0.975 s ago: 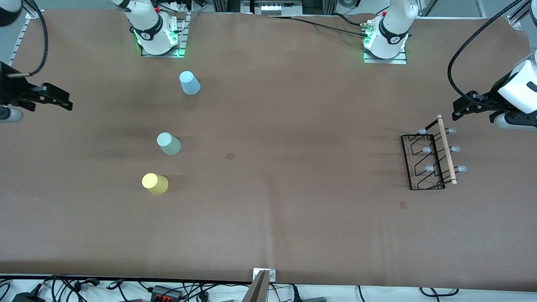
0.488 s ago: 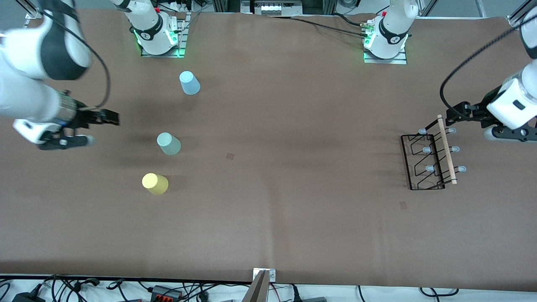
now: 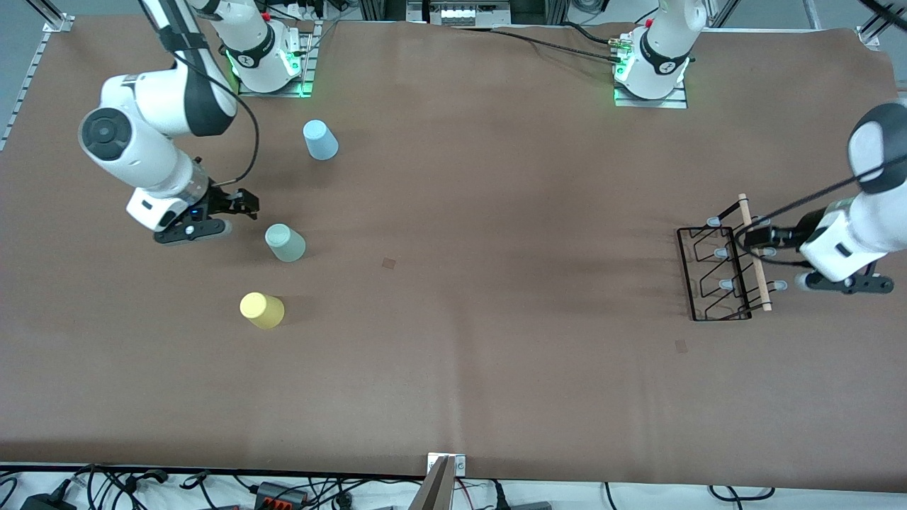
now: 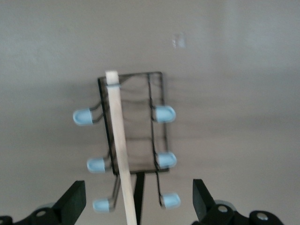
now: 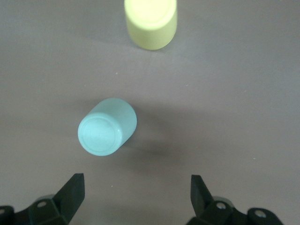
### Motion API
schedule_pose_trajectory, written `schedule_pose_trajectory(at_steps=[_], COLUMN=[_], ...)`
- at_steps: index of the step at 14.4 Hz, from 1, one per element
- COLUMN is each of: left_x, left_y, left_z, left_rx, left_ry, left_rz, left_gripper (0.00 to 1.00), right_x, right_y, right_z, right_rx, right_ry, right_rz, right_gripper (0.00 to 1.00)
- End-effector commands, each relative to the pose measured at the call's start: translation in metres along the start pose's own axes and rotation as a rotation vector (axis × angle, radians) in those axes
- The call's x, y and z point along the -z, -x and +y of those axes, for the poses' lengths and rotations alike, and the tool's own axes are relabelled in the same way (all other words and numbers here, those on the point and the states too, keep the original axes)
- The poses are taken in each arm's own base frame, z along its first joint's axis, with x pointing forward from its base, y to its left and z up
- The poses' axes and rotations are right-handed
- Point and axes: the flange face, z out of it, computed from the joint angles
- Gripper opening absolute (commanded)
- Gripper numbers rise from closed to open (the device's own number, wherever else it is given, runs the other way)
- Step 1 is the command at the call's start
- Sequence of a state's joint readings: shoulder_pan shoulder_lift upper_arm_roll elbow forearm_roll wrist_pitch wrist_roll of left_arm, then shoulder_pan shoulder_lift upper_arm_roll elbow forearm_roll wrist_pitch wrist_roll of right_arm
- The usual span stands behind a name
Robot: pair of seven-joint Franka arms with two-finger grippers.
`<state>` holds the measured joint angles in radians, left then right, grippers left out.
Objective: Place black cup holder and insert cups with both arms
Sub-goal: 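Grasp the teal cup with the right gripper while the left gripper grasps the rack dowel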
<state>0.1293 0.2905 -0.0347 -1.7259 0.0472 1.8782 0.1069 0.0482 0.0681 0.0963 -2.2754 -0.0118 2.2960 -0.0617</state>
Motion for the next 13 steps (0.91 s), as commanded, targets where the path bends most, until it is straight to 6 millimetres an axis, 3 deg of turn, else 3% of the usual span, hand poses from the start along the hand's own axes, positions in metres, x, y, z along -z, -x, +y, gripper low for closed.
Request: schedule_pose_trajectory(at_steps=[1,3,5,7,9,13], left_x=[-0.022,-0.045,-0.055,-0.063,-0.068,-0.071], left_y=[0.013,0.021,0.031,0.032,0.031,0.032], left_z=[-0.008,-0.024,-0.018,-0.016,-0.017,-0.018], left_rx=[-0.022,-0.008,-0.017,-0.019,-0.016,-0.016], left_ry=[-0.033,-0.032,-0.03,-0.027,-0.024,-0.022], left_rz=[0.074,0.099,0.1,0.085,0.078,0.066], left_gripper=[1.0,1.0,0.91,0.75,0.67,0.35], right_x=[-0.006,-0.012,-0.02,-0.031,-0.045,-0.075], right_y=[0.001,-0.003,-0.007,-0.011,-0.015,-0.006], right_z=[-0.006,-0.013,-0.02,-0.023,-0.025,-0.032], right_rx=[0.003,0.015,0.022,0.004,0.007,0.017], right_ry=[-0.005,-0.006,-0.01,-0.013,-0.016,-0.018], right_rz=[0.038,0.052,0.071,0.085,0.102,0.136], right_gripper=[1.0,1.0,1.0,1.0,1.0,1.0])
